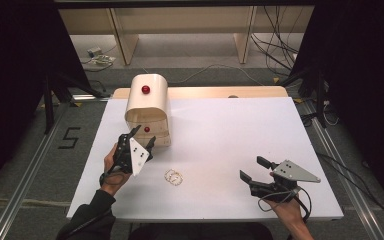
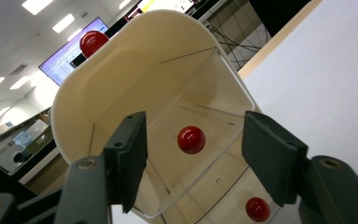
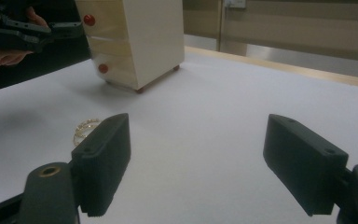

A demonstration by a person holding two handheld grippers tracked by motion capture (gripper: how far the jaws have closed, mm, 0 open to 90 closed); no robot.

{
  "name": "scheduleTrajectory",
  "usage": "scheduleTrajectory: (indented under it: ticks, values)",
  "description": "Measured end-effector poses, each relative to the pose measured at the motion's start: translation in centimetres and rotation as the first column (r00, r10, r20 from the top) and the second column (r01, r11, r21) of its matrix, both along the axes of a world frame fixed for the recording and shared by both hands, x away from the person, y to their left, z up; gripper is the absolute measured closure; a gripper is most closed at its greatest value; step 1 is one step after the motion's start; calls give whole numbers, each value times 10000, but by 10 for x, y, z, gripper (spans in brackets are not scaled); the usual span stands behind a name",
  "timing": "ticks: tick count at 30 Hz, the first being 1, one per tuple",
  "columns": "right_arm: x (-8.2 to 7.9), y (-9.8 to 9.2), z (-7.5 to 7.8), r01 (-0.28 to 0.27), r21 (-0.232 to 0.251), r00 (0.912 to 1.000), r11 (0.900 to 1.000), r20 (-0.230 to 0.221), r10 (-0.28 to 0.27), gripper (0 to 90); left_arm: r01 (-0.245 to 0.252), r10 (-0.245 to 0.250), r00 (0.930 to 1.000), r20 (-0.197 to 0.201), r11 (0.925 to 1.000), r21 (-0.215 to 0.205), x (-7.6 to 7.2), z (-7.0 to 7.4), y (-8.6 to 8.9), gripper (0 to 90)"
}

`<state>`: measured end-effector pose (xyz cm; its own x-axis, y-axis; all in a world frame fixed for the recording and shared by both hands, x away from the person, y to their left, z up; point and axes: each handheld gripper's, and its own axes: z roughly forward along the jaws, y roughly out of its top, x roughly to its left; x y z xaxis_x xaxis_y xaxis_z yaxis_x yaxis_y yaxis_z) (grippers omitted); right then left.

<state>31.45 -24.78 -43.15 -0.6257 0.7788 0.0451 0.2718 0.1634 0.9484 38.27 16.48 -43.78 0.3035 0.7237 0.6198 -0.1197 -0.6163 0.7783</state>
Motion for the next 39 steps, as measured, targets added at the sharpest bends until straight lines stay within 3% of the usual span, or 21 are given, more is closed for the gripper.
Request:
scheduleTrajectory:
  ticks: [15,27,39]
  values:
    - [1,1,-1,-82,-129,9999,9999,-66,82,246,-175,161,9996,231,9980,611,9,-8,-2,571]
    - [1,2,-2,-150,-225,9998,9996,-140,147,253,-300,288,9994,197,9974,663,14,-11,0,676]
    - [2,3,-3,-212,-229,9997,9995,-153,209,258,-360,347,9992,220,9972,649,15,-11,-2,720]
